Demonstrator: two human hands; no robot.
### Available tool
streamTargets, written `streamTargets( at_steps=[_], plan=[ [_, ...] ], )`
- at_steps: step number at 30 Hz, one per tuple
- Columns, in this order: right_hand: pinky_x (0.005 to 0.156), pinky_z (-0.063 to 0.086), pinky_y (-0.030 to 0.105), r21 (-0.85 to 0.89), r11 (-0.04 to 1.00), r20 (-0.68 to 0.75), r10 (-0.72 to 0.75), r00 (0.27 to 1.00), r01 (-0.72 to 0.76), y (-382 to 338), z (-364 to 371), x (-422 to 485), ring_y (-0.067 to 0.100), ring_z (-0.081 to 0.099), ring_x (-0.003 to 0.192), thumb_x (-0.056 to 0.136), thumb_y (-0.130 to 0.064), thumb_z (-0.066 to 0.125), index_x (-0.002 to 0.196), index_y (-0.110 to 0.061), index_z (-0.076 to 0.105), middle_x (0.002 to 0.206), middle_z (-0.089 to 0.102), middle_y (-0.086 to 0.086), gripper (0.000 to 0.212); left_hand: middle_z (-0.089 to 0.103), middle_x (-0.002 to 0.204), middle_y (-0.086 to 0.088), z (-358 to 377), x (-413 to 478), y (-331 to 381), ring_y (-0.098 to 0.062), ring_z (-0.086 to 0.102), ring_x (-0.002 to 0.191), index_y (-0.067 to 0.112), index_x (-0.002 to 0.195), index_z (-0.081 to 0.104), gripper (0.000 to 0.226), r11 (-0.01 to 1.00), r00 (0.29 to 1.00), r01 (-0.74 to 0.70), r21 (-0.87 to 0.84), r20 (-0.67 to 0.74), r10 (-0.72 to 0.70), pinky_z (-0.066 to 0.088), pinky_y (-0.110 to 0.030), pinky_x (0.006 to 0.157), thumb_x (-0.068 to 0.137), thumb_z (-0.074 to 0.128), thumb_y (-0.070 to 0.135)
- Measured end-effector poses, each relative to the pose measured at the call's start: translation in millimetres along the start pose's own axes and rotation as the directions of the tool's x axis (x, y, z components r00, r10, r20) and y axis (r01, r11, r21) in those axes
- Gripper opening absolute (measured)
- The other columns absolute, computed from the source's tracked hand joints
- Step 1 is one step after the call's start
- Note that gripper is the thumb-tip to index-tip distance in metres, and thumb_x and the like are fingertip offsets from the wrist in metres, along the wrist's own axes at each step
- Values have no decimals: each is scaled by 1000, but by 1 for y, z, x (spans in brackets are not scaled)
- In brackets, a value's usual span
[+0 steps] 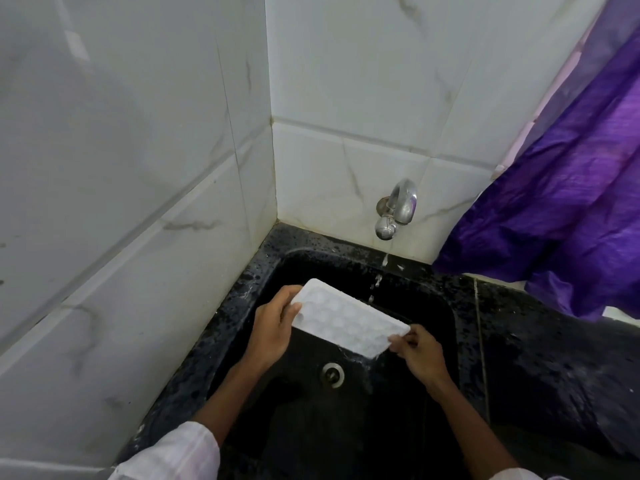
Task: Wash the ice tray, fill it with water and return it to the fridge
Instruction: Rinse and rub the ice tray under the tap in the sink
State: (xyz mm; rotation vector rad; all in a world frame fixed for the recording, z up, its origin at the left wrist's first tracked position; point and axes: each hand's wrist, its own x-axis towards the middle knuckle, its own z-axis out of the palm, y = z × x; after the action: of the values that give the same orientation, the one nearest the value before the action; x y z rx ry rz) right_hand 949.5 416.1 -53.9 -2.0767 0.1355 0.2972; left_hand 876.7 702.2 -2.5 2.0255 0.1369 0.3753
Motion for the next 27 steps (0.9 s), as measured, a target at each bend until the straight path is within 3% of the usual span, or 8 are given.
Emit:
streamTargets(
  at_steps=[2, 5, 10, 16, 19, 21, 24, 27],
  plan=[
    [79, 58, 33, -29, 995, -59, -101, 993, 99, -10, -8, -5, 5, 70, 76, 86, -14, 74, 86, -14, 62, 77, 72, -1, 12, 68, 97, 23, -6, 2, -1, 4, 67, 89, 29, 112, 63, 25, 994, 996, -87, 66, -8, 88, 47, -10, 73, 100, 57, 8],
    [63, 48, 9, -103, 961, -202, -271, 941, 255, -30, -19, -14, -5, 65, 71, 85, -12, 74, 86, -14, 63, 75, 70, -7, 12, 71, 115, 17, -10, 4, -4, 5, 66, 106, 18, 118, 67, 24, 988, 990, -129, 85, -53, 134, 51, -14, 89, 99, 59, 6],
    [50, 37, 10, -167, 884, -368, -467, 804, 437, -37, -23, -30, 8, 59, 60, 86, 6, 64, 86, -16, 61, 68, 62, -5, 22, 64, 134, 2, -8, 6, -6, -3, 60, 124, 7, 108, 69, 19, 983, 978, -177, 42, -101, 181, 48, -18, 101, 95, 60, -2],
    [45, 31, 16, -238, 910, -325, -404, 855, 339, -16, -17, -42, 14, 53, 57, 84, 5, 68, 73, -16, 51, 55, 50, -1, 29, 65, 132, 5, -1, 3, 0, 1, 56, 126, 11, 127, 66, 32, 988, 988, -149, 31, -31, 150, 47, -24, 107, 96, 61, 3],
    [48, 34, 15, -234, 938, -285, -319, 904, 258, -12, -15, -44, 11, 51, 52, 83, 0, 71, 71, -14, 48, 58, 55, 0, 29, 70, 119, 14, 1, 3, 5, 1, 63, 114, 21, 121, 67, 28, 992, 992, -126, 23, -15, 126, 52, -23, 97, 100, 56, 7],
    [56, 39, 14, -245, 959, -118, -178, 977, 145, -10, -11, -43, 16, 59, 69, 82, -10, 75, 84, -17, 52, 78, 64, 2, 25, 71, 108, 14, 3, 6, 5, -1, 67, 102, 24, 115, 66, 22, 991, 993, -114, 75, -1, 114, 55, -28, 87, 101, 53, 12],
    [100, 44, 32, -302, 950, 68, -63, 996, 81, -12, -6, -44, 17, 45, 122, 71, -38, 85, 137, -20, 40, 131, 45, -7, 81, 68, 99, 11, 8, 13, 6, -8, 65, 90, 30, 108, 59, 15, 969, 993, -108, 224, 69, 95, 55, -37, 79, 101, 47, 24],
    [105, 40, 31, -141, 976, 136, -145, 980, 164, -34, 4, -51, 7, 41, 127, 70, -46, 84, 145, -26, 34, 136, 41, -15, 92, 64, 97, 7, 14, 18, 19, -17, 64, 87, 32, 106, 51, 16, 922, 964, -216, 321, 221, 149, 52, -38, 74, 95, 44, 23]
  ],
)
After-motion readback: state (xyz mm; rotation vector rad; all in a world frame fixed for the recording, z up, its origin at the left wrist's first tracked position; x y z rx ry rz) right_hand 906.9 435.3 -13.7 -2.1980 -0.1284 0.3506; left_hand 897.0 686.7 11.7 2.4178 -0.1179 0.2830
